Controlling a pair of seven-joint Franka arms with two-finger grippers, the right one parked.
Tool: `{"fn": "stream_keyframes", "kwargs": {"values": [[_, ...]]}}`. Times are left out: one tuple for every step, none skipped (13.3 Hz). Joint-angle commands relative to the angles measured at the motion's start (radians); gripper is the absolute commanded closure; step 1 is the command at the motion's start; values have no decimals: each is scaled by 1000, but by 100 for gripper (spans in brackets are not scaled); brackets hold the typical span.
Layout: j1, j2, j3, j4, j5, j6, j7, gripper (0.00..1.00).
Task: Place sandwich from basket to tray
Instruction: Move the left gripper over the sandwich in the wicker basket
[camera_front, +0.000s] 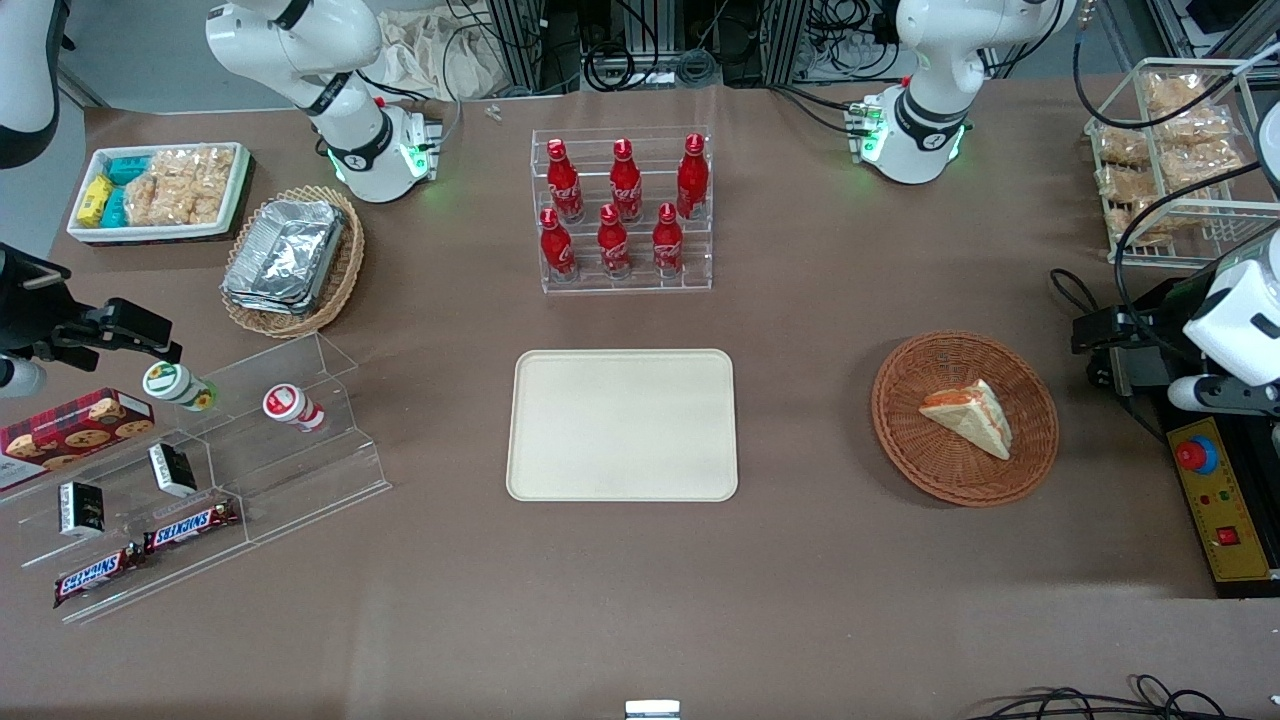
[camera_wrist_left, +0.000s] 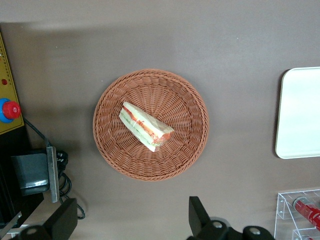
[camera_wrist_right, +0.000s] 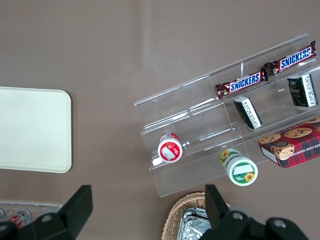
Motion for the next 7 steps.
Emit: {"fn": "stream_keyframes", "kwargs": {"values": [[-16, 12, 8, 9, 5, -19, -19, 0], [-14, 14, 6, 16, 5, -18, -24, 0], [-14, 34, 2, 34, 5, -24, -27, 0], [-16, 38, 0, 41, 8, -22, -39, 0], [-14, 38, 0, 25, -1, -18, -89, 0], [-14, 35, 0, -5, 0, -10, -158, 0], [-13, 26, 2, -37, 2, 22, -230, 0]]}}
